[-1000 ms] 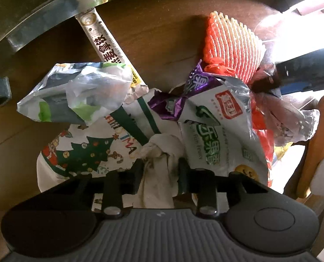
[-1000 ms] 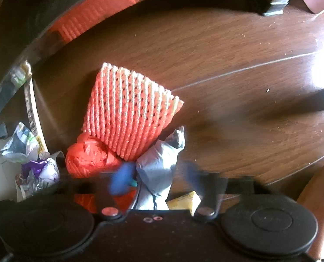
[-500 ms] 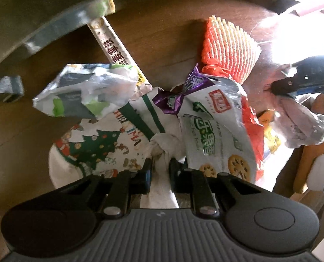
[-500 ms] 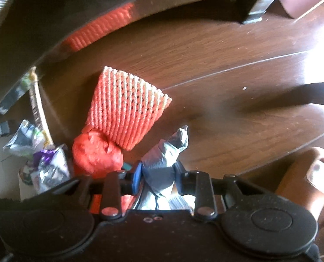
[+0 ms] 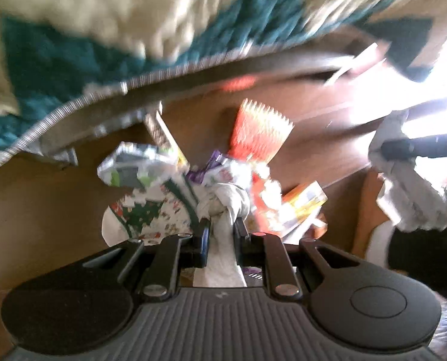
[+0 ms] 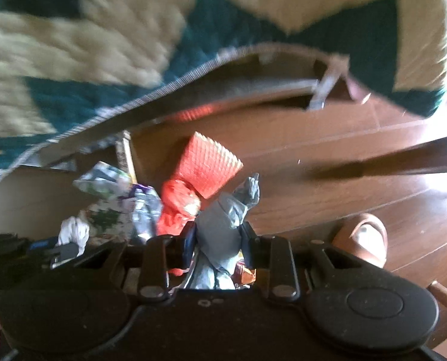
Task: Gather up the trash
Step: 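Lift the white bag with the left tool while the right tool grips a grey wrapper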
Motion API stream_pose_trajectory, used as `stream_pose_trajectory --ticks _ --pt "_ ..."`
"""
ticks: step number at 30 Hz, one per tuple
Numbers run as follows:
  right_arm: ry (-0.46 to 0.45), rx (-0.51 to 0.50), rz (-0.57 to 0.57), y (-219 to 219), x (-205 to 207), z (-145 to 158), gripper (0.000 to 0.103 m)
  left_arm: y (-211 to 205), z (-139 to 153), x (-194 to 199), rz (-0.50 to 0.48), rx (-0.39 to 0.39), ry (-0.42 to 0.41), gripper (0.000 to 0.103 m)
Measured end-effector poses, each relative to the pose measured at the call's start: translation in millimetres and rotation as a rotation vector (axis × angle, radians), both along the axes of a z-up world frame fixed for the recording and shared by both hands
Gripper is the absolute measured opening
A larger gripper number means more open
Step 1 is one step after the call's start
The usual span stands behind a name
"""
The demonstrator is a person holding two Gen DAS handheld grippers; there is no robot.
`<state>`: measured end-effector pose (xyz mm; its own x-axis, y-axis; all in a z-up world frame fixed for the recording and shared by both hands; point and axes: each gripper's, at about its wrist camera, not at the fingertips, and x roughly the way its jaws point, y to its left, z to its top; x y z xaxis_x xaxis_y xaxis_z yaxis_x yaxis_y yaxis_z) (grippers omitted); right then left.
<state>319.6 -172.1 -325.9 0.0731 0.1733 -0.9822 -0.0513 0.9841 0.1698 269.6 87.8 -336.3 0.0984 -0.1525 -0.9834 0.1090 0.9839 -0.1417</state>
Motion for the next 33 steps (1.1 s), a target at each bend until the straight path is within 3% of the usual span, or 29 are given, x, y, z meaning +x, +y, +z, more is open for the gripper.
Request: stream_pose_trajectory --ticks 9,17,25,33 --pt "-0.332 0.058 0.048 -14.6 -52.8 157.5 0.030 -31.0 145.3 -33.1 0.040 -0.064 -0.275 0.016" --pt "-0.616 0.065 0.137 -59.0 -107.5 301.7 0.030 -93.7 274.4 -62.9 -0.043 -0.105 -0.534 0.016" --pt "-0.810 0.045 0.113 -123.2 -147.5 400.4 0.030 -169.1 376.6 -79.9 -0.146 -0.168 -0.707 0.016" --pt "-0.975 -0.013 0.015 -191.2 -174.0 471.0 0.030 -251.8 464.0 -81.4 -0.275 -0.238 -0.837 0.016"
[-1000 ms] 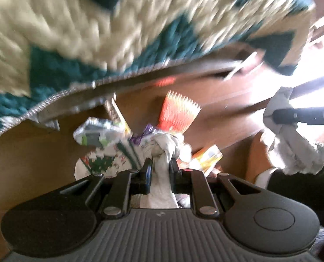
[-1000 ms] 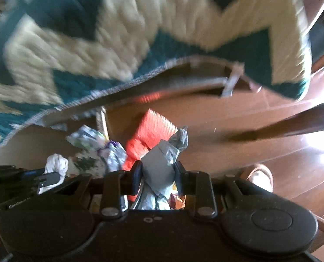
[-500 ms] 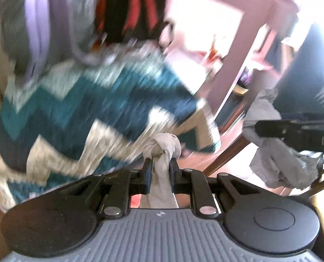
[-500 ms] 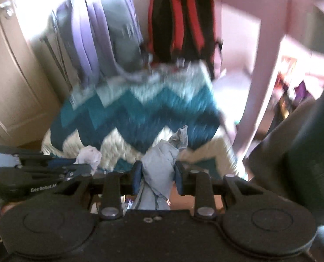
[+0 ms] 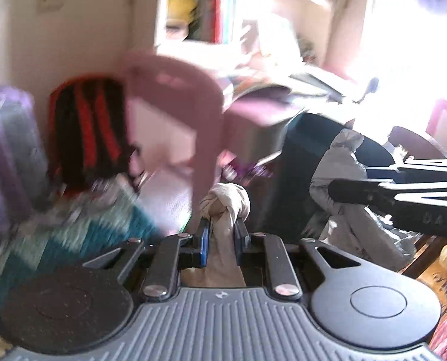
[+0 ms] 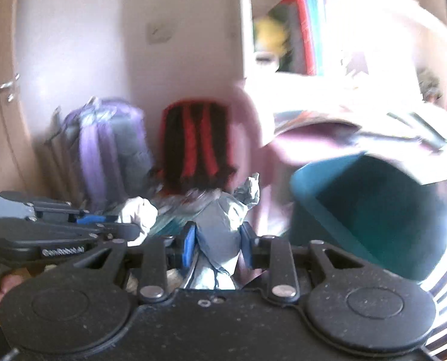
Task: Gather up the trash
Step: 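Lift the white bag with the left tool while the right tool grips a grey wrapper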
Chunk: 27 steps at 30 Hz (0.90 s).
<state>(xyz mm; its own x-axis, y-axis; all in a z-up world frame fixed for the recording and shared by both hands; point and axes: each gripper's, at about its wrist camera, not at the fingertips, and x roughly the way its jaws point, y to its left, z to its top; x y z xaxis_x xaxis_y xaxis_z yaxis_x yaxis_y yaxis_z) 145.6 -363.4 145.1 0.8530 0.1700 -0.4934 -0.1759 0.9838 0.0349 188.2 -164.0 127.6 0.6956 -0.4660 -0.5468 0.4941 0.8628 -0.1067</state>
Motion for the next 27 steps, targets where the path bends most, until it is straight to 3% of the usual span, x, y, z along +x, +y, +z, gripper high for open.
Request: stream_pose_trajectory --ticks 6,11,18,23,27 --pt "-0.068 -0.008 -0.131 -57.8 2.2 30.0 0.030 -70.8 54.3 8.0 -0.095 -0.018 -0.088 0.016" --pt "-0.077 -0.012 -0.221 -98.3 12.4 35.2 0.030 -125.4 71.3 17.8 -0.168 -0.021 -0.121 0.016" --pt "-0.041 -0.024 -0.297 -136.6 42.0 18.7 0.030 -192.9 64.8 54.3 -0.171 0.005 -0.102 0.016" --pt "0.011 -0.040 -0.302 -145.6 58.9 -1.0 0.030 -218.9 63.5 84.9 -0.157 -0.006 -0.094 0.016" --pt "0.050 -0.048 -0.287 -147.1 72.8 -14.0 0.030 -244.1 42.8 102.8 -0.161 0.068 -0.067 0.016"
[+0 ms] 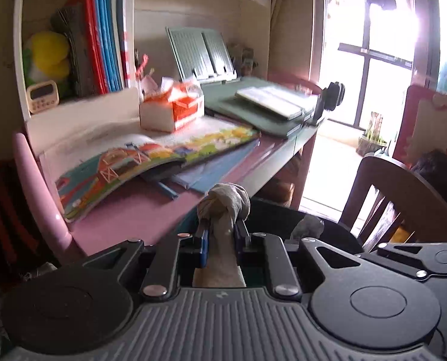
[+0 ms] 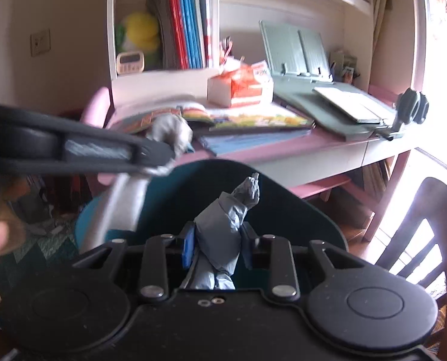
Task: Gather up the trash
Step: 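Lift the white bag with the left tool while the right tool grips a grey wrapper, then open both tools over the teal bin to drop the trash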
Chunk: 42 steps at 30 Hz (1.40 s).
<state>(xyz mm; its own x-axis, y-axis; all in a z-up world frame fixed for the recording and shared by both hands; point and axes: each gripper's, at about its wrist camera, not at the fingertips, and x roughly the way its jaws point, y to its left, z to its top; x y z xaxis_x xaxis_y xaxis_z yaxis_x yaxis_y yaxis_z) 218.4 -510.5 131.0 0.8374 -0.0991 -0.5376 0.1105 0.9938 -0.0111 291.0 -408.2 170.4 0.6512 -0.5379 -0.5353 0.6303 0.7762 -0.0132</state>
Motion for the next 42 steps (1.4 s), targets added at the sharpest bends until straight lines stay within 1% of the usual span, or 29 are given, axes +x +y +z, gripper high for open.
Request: stream_pose_trajectory --ticks 4,7,10,12,15,18,19,20,21,22,23,27,31,35,42 --pt "0.056 -0.009 0.012 -1.6 8.5 -12.9 0.030 -13.4 -30.1 15.9 -0.010 0.048 0.071 0.016" --pt "0.095 -0.011 0.022 -3.9 14.3 -21.4 0.034 -20.8 -45.6 18.9 -0.030 0.075 0.110 0.017" --pt "0.108 -0.002 0.024 -5.9 14.6 -25.9 0.034 -23.4 -50.9 18.3 -0.046 0.077 0.125 0.017" --pt "0.108 0.010 0.012 -8.0 14.5 -26.4 0.035 -22.9 -50.6 19.9 -0.047 0.077 0.135 0.023" --pt "0.101 0.029 0.010 -11.1 11.6 -25.9 0.038 -18.6 -50.4 19.9 -0.034 0.079 0.150 0.027" --pt "0.088 0.042 0.008 -11.4 5.7 -22.9 0.045 -12.8 -46.9 15.4 -0.037 0.074 0.147 0.029" --pt "0.083 0.048 0.007 -10.3 2.1 -21.1 0.047 -10.7 -45.5 13.4 -0.039 0.074 0.145 0.031" --pt "0.079 0.050 0.007 -9.8 0.0 -19.2 0.048 -8.5 -43.9 11.0 -0.040 0.075 0.148 0.040" --pt "0.076 0.047 0.007 -8.0 -2.7 -17.5 0.049 -5.3 -41.8 8.0 -0.037 0.071 0.142 0.054" --pt "0.072 0.041 0.005 -5.8 -6.0 -15.3 0.050 -2.8 -39.2 4.7 -0.034 0.065 0.133 0.060" --pt "0.069 0.039 0.003 -4.8 -7.8 -13.6 0.050 1.0 -36.0 0.8 -0.031 0.056 0.121 0.062" --pt "0.054 0.034 0.010 6.0 -23.4 -2.5 0.051 20.1 -21.5 -16.5 -0.039 0.035 0.100 0.062" --pt "0.039 0.029 0.041 23.6 -40.0 9.9 0.054 47.1 -7.6 -36.1 -0.033 0.019 0.070 0.062" --pt "0.027 0.039 0.083 47.8 -55.7 21.4 0.057 79.0 1.7 -53.8 -0.010 0.013 0.053 0.063" --pt "0.019 0.050 0.169 95.9 -74.0 33.6 0.058 139.4 13.2 -83.8 0.036 -0.002 0.041 0.063"
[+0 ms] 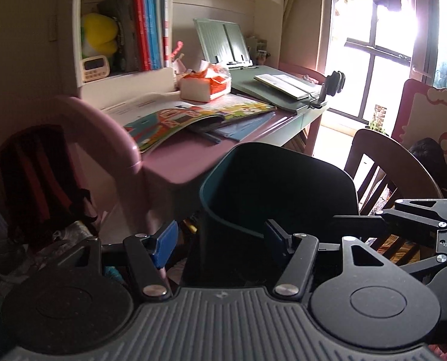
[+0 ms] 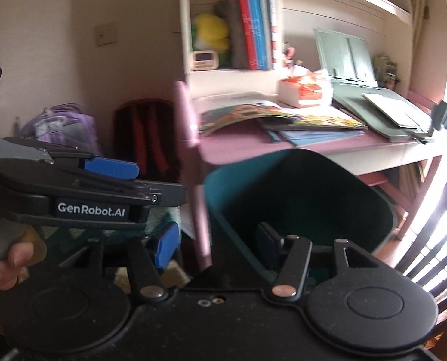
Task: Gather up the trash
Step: 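Open both tools over the teal bin to drop the trash, then swing both tools back down toward the trash pile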
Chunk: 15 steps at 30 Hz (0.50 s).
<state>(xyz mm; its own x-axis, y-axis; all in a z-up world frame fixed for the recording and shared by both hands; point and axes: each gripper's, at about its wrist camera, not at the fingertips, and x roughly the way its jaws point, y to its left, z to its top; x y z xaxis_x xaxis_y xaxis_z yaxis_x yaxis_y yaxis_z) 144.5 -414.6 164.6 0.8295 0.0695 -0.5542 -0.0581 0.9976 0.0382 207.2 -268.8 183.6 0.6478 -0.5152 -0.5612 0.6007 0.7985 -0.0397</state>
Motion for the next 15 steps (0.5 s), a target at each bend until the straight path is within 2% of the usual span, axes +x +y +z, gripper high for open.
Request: stream_pose_trajectory --ticks 4,8,15 --pt "0.006 0.021 0.056 28.7 -5.2 0.7 0.058 38.0 -1.1 -13.0 0.032 -0.012 0.007 0.063" --pt "0.028 0.046 0.116 59.8 -3.9 -7.5 0.058 81.8 -10.1 -23.1 0.090 -0.007 0.009 0.067" --pt "0.128 0.053 0.243 131.5 13.2 -49.0 0.058 172.8 -38.9 -34.3 0.221 -0.007 0.032 0.072"
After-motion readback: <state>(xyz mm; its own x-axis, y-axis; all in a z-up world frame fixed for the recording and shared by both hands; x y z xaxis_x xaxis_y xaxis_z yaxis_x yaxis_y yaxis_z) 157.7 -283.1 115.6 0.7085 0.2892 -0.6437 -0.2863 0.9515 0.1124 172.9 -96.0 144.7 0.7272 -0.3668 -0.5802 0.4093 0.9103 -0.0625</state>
